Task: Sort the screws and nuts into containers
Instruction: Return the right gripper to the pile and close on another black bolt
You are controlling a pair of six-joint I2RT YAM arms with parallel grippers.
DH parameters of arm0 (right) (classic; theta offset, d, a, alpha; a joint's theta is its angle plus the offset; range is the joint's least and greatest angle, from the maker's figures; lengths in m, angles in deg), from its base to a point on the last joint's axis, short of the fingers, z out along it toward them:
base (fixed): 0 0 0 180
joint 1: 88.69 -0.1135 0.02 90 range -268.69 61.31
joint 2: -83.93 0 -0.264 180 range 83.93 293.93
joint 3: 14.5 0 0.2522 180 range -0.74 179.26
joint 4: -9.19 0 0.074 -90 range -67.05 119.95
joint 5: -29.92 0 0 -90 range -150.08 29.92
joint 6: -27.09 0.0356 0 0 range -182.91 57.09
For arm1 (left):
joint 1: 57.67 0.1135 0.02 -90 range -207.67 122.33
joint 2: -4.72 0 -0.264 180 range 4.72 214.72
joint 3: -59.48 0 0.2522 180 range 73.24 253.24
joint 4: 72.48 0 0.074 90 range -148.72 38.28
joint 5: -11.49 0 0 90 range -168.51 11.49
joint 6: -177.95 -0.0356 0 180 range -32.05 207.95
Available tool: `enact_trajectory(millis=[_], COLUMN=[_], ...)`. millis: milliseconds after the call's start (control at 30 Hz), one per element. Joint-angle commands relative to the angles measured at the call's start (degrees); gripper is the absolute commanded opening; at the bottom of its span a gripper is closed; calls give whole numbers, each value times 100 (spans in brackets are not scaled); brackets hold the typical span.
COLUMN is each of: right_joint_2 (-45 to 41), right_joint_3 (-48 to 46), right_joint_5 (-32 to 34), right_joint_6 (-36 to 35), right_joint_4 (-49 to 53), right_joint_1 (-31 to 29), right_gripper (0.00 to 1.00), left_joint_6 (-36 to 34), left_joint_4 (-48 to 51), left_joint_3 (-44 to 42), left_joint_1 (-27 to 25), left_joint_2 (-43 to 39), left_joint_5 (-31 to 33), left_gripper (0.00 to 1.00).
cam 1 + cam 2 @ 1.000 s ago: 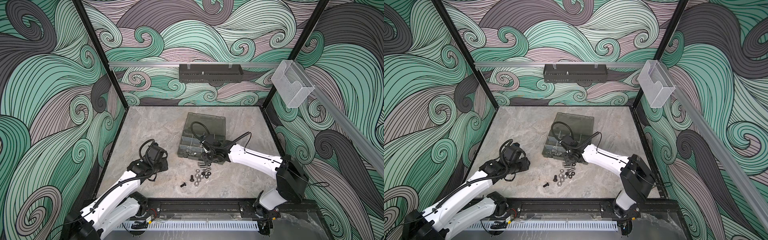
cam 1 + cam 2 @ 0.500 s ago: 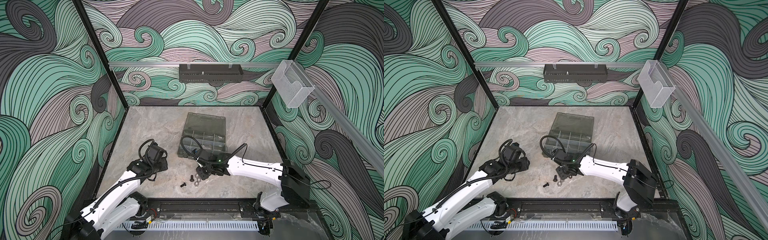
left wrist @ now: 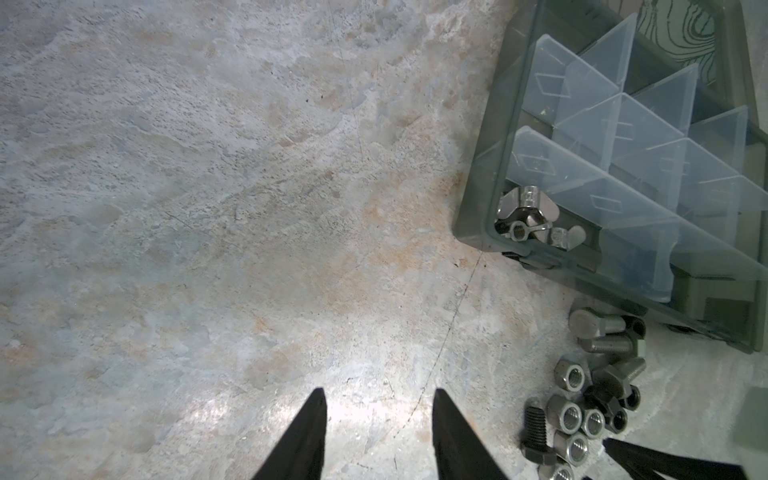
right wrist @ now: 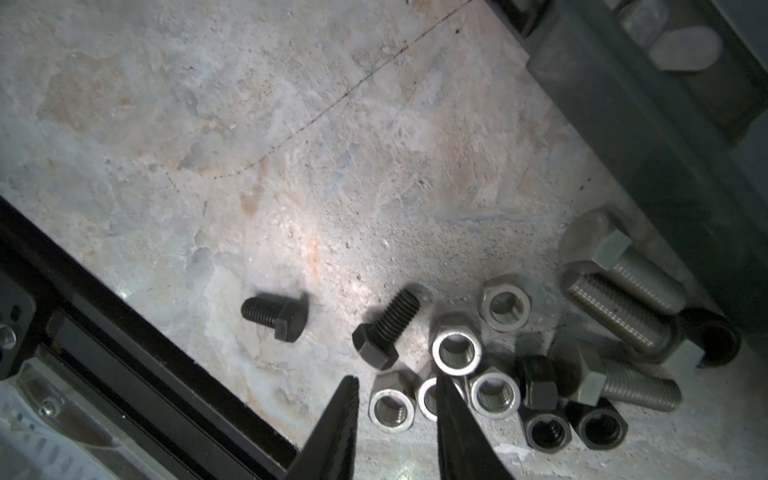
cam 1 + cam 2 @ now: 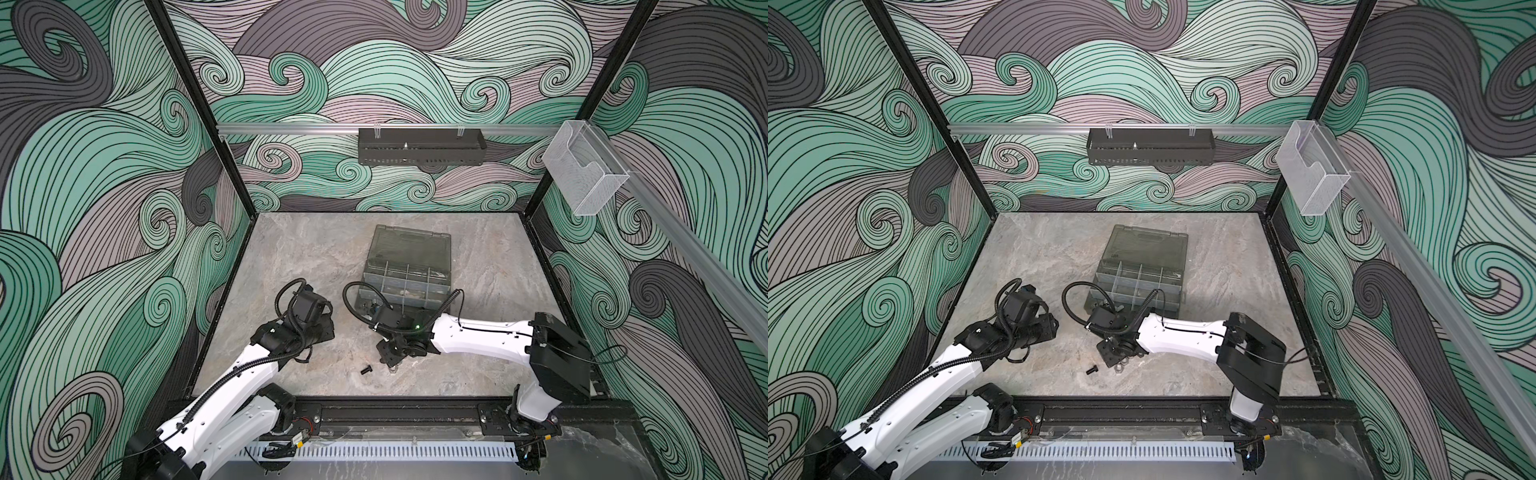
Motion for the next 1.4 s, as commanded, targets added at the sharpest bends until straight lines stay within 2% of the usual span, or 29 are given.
enact_trajectory(millis=[0, 400, 1033, 1200, 1367], right_joint_2=[221, 717, 1049, 1123, 1148], right_joint_3=[280, 589, 688, 680, 679], right_joint_5=[135, 94, 32, -5, -1], right_joint_6=[106, 358, 520, 504, 495], right_joint_4=[209, 469, 571, 572, 569], right_joint_1=[-22, -21, 1, 17, 14], right_gripper=[32, 32, 31, 29, 22], left_joint_6=[72, 178, 178, 187, 169], left_joint_4=[181, 162, 102, 102, 88], left_joint_3=[-86, -387, -563, -546, -528], left_joint_1=[58, 109, 123, 123, 131], left_joint_2=[-114, -433, -643, -661, -644], left_joint_5=[84, 27, -114, -114, -114], left_gripper=[45, 45, 45, 45, 45])
